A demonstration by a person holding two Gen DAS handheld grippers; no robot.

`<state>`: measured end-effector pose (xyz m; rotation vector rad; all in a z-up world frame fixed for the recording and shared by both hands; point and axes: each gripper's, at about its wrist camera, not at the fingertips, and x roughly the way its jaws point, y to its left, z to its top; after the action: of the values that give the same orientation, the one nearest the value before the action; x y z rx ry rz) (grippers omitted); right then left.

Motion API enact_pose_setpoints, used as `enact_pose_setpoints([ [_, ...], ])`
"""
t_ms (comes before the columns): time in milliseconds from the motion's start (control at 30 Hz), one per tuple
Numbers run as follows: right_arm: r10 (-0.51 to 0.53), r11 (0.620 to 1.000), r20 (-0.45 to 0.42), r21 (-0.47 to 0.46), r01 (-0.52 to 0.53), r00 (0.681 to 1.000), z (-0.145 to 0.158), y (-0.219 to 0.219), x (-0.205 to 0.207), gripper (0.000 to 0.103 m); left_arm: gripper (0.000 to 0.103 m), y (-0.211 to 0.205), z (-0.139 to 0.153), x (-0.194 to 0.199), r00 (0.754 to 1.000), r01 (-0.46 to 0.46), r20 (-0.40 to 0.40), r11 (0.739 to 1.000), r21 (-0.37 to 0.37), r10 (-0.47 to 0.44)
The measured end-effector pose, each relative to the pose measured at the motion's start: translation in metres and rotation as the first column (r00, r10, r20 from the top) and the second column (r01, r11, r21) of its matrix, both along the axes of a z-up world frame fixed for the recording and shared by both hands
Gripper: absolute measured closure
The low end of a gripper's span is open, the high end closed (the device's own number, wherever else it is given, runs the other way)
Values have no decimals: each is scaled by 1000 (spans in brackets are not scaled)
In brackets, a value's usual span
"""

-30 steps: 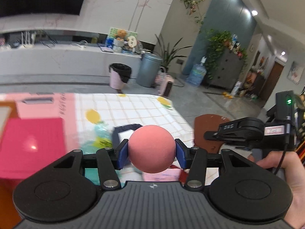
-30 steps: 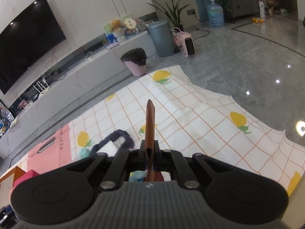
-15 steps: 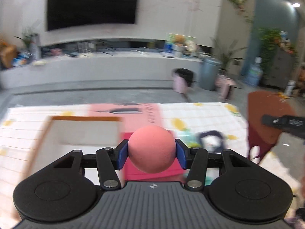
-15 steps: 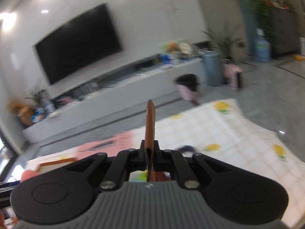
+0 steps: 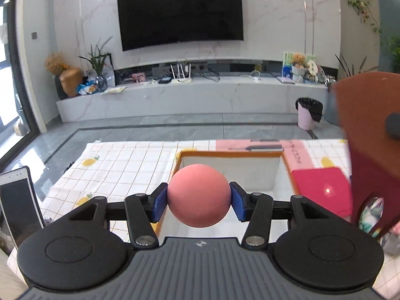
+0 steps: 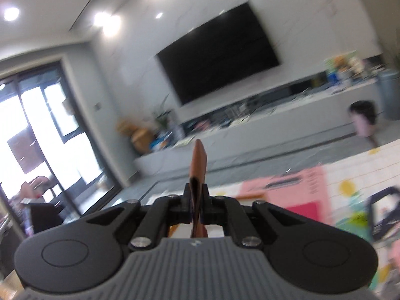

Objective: Organize soft objects
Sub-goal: 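Carry the brown felt piece and pink ball over the orange box with both grippers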

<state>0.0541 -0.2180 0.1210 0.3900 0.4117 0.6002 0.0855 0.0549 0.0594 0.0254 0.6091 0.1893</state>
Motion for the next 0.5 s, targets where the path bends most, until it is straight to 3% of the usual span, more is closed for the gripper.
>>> enact_pose_setpoints([
  [200,153,985,-102,-59,-159,983,-32,64,3,101,43,27,-18,-1,996,64,-53,997,-41,-66],
  [300,175,975,-138,-112,-191,975,-50,86,5,101,43,34,-32,4,992,76,-100,995,-60,-82],
  [500,193,966,-237,-127,-227,952,-84,114,23,101,43,40,-56,9,977,74,-199,997,-33,-79],
])
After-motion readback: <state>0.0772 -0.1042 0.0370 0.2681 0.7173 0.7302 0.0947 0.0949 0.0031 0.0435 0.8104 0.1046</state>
